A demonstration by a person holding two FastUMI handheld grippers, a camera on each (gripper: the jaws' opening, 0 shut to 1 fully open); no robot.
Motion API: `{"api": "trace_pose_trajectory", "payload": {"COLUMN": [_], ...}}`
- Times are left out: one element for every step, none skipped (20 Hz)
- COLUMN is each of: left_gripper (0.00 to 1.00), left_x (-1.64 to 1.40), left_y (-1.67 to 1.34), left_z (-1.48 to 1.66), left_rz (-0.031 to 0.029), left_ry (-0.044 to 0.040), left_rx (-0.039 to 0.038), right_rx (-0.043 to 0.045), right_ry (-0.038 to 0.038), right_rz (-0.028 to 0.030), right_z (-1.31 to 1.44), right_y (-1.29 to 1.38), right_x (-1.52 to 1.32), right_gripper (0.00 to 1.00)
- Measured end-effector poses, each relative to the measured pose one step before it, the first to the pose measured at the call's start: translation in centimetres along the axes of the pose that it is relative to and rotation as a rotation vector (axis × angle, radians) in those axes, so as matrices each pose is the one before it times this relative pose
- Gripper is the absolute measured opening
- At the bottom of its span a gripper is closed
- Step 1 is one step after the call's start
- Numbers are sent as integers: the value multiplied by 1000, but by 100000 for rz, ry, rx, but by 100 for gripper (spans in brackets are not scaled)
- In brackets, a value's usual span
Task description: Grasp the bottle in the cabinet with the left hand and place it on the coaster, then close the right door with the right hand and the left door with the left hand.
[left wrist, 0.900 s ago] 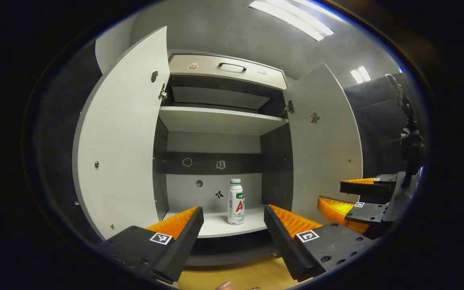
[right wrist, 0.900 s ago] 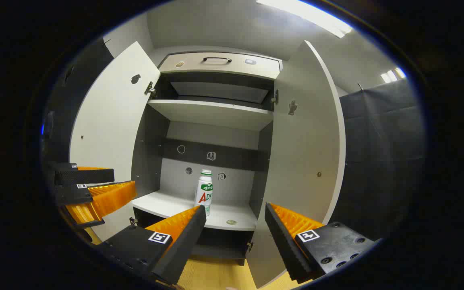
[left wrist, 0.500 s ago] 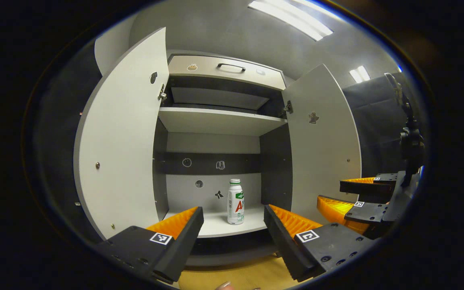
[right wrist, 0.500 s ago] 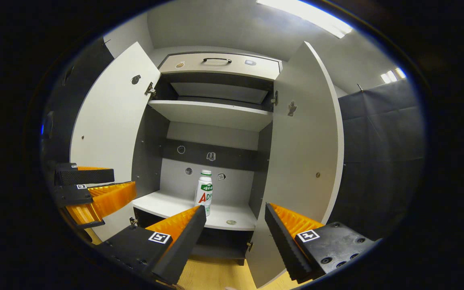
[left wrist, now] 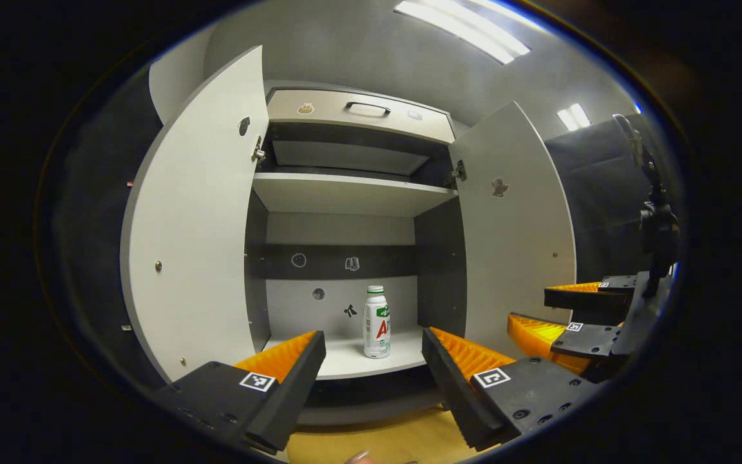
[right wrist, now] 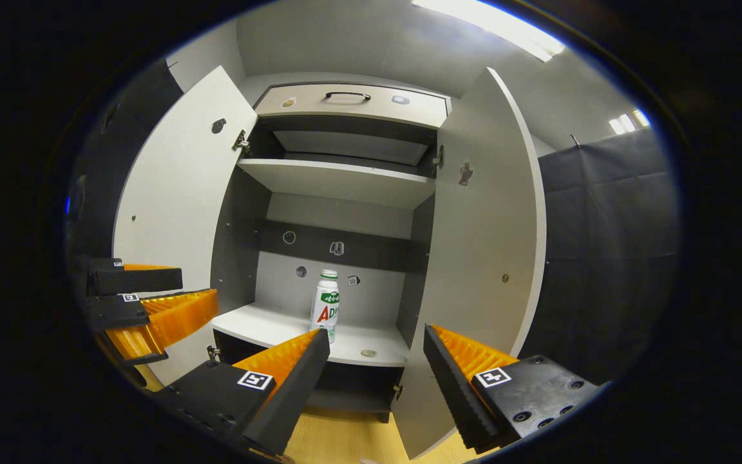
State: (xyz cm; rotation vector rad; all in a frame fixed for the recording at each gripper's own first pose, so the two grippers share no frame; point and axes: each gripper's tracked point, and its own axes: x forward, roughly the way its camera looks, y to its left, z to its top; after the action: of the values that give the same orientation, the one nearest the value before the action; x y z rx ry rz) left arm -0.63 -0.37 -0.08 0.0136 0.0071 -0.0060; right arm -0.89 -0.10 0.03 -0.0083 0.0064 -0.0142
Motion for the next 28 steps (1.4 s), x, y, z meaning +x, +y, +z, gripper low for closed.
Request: {"api": "trace_pose_trajectory", "payload": {"left_gripper": [96, 96, 96, 96, 96, 96, 96, 99, 99, 96, 96, 96, 96, 92, 95, 95, 95, 96, 96, 96, 96, 96, 96, 96, 95, 95, 95, 95], "left_x": [27, 40, 68, 180, 402, 672, 758, 863, 1138, 1210, 1358, 1469, 1600, 1617, 1820, 1750, 1725, 1756, 1682, 1476, 1324, 1159, 1057, 857, 811, 737, 728, 711], "left_y": [-85, -102, -69, -58, -180, -229, -41, -3, 186, 49, 41, 117, 256, 348, 294, 178, 151, -65, -40, -133, -109, -2, 11, 65, 77, 226, 188, 186], "left_z": [-85, -155, -106, -126, 47, 14, 7, -165, -98, -259, -373, -426, -237, -323, -353, -437, -398, -530, -353, -542, -510, -505, -514, -572, -474, -590, -323, -379], "left_rz": [-539, -606, -631, -752, -1294, -2064, -1343, -1081, -588, -862, -423, 59, 709, 1291, 1080, 906, 640, 219, -23, 73, 220, 374, 490, 479, 572, 579, 577, 232], "left_ry": [327, 422, 374, 61, -538, -635, -386, -278, -441, -122, 606, 491, 58, -58, 295, 327, 595, 326, 310, 489, 554, 422, 579, 674, 876, 789, 278, 271], "left_rx": [4, -16, -38, -134, -252, -63, 199, 529, 487, -45, -507, -248, 60, -106, -263, -22, 220, 251, -96, 7, 166, 579, 733, 554, 180, -209, -497, -567], "right_rx": [-105, -47, -36, -120, -291, -556, -709, -681, -459, -222, -551, -1353, -1587, -1186, -786, -126, 483, 1079, 1064, 468, 160, 441, 861, 688, 173, -227, -111, 15], "right_ry": [118, 227, 269, 235, 187, 532, 743, 544, 38, 396, 855, 259, -168, -4, 738, 514, 408, 470, 541, 484, -71, -321, -528, -382, 96, 405, 357, 261], "right_rz": [-560, -574, -614, -605, -805, -995, -976, -1059, -1003, -351, 813, 822, 417, 1302, 1903, 1800, 1359, 1325, 1335, 642, 184, 393, 1019, 1077, 636, 881, 898, 896], "right_z": [30, -12, -23, -34, -48, -154, -229, -256, -141, -211, -412, -264, -169, -235, -484, -377, -320, -293, -312, -194, -57, -22, -3, -19, -182, -213, -227, -162], "right_y": [-68, -23, 15, 34, -59, -64, -71, -100, -143, 4, 148, 33, -129, 47, 118, 46, -120, -103, -44, -202, -301, -252, 62, 122, 82, 177, 264, 178], "right_x": [-104, -108, -134, -147, -116, -104, -72, -29, 57, 135, 202, 356, 565, 604, 661, 627, 668, 648, 650, 602, 534, 492, 458, 438, 379, 434, 320, 383], "right_gripper": [97, 98, 97, 97, 98, 97, 98, 98, 97, 98, 98, 97, 98, 98, 97, 98, 98, 98, 98, 98, 98, 98, 98, 98, 98, 98, 98, 98]}}
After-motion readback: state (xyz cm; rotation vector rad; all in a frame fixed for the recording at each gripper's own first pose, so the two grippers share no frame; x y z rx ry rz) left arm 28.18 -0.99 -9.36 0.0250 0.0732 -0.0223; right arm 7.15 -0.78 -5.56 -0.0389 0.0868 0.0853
